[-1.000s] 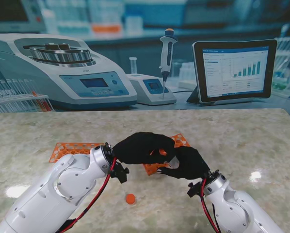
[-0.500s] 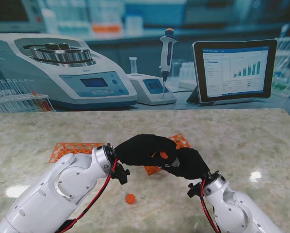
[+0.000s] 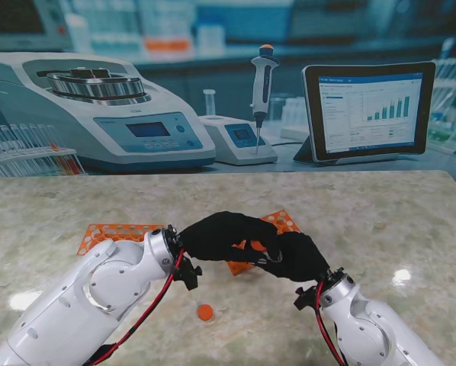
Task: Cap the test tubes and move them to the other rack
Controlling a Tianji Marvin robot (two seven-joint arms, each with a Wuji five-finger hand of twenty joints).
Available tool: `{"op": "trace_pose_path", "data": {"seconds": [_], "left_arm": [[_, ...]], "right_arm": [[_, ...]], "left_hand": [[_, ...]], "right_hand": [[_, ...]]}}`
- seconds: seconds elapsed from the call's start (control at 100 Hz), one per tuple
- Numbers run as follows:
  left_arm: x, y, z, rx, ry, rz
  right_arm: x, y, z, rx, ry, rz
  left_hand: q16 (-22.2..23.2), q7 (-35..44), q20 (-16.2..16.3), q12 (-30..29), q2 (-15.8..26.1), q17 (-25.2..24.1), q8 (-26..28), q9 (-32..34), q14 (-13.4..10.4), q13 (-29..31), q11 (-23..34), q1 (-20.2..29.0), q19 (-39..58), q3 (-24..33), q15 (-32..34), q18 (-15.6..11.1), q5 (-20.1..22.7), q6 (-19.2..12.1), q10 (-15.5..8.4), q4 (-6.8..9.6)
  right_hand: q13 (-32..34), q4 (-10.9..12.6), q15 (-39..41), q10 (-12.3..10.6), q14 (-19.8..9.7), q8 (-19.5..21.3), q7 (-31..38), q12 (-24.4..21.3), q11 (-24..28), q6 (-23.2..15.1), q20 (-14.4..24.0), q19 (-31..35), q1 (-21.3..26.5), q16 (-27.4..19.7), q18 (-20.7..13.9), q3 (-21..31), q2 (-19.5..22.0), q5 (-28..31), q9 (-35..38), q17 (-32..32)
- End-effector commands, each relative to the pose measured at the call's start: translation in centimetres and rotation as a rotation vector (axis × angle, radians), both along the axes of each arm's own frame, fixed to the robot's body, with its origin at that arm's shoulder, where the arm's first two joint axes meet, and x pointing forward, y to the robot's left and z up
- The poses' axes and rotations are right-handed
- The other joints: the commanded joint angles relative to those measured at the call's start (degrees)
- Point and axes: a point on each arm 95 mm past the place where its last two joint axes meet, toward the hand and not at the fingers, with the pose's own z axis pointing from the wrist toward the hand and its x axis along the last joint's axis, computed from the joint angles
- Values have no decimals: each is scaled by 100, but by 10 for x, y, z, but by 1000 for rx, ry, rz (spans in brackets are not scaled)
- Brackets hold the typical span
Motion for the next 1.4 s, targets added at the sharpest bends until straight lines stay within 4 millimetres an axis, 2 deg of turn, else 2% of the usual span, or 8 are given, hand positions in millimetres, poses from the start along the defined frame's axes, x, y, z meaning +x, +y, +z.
{"op": "trace_pose_path", "data": {"seconds": [0.0, 0.2, 0.47, 0.6, 0.68, 0.83, 1.13, 1.39], "left_arm": [[1, 1, -2, 19, 2, 2], [1, 0, -2, 62, 6, -6], [2, -1, -5, 98, 25, -28], [2, -1, -6, 107, 16, -31], [2, -1, -6, 113, 9, -33], [2, 0, -6, 125, -7, -37], [3, -1, -8, 121, -7, -19], [4, -1, -7, 102, -56, 2]], "right_arm": [[-3, 4, 2, 10, -7, 15], [-5, 4, 3, 10, -15, 29], [-9, 5, 5, 16, -31, 44], [-10, 5, 5, 26, -42, 47], [-10, 6, 6, 29, -52, 48], [-12, 6, 6, 32, -68, 50], [-14, 7, 7, 48, -81, 58], [-17, 9, 8, 68, -82, 67]], "left_hand": [[-231, -191, 206, -478, 425, -173, -111, -58, -103, -309, 258, 131, -137, 54, -486, -73, -106, 116, -266, 302], [-527, -55, 113, -1052, 441, -689, 102, -231, 164, -530, 262, 106, -607, -10, -1117, 199, 16, -60, -289, 276], [-742, 183, -360, -406, 377, -658, 206, -44, 115, -409, 165, 424, -1202, 237, -1414, 251, 205, -172, -315, 374], [239, 198, -492, -12, 252, -484, 255, 199, 24, -173, 27, 665, -963, 747, -1171, 164, 336, -120, -382, 418], [325, 246, -510, 90, 164, -326, 278, 309, -9, -32, 38, 802, -828, 945, -1016, 113, 363, -74, -468, 413], [275, 495, -553, 406, 155, 35, 406, 644, -78, 144, 341, 796, -242, 1719, -385, 40, 385, -16, -699, 89], [660, 1968, 21, 1212, 877, 670, 1631, 950, -815, 254, 1836, 921, 1027, 2169, 1533, -328, 185, 38, -493, -61], [278, 2570, 126, 710, 993, 978, 2604, 1102, -1315, 492, 2569, 924, 1268, 2264, 2329, -281, 70, -127, -726, 48]], "right_hand": [[116, -187, 211, -31, -378, 117, -65, -44, 97, -384, 100, 145, 167, 12, -214, 515, 943, 255, 251, 133], [130, -174, 387, -124, -504, 144, -83, 63, 281, -488, 131, 180, 99, 51, -337, 473, 900, 291, 428, 210], [127, -162, 596, -206, -602, 305, -70, 311, 520, -604, 159, 208, -4, 93, -430, 531, 896, 326, 537, 268], [130, -165, 653, -184, -669, 357, -85, 354, 516, -654, 168, 217, -38, 107, -481, 556, 897, 340, 542, 296], [134, -170, 693, -236, -730, 411, -81, 376, 518, -715, 174, 232, -68, 118, -534, 588, 889, 346, 561, 339], [141, -185, 746, -331, -845, 535, -72, 395, 511, -838, 187, 260, -136, 133, -645, 665, 897, 369, 589, 384], [142, -204, 839, -312, -842, 601, -133, 412, 503, -806, 210, 306, -158, 156, -669, 674, 868, 379, 616, 402], [122, -166, 886, -180, -700, 230, -66, 487, 563, -604, 199, 280, 39, 136, -533, 435, 688, 311, 604, 361]]}}
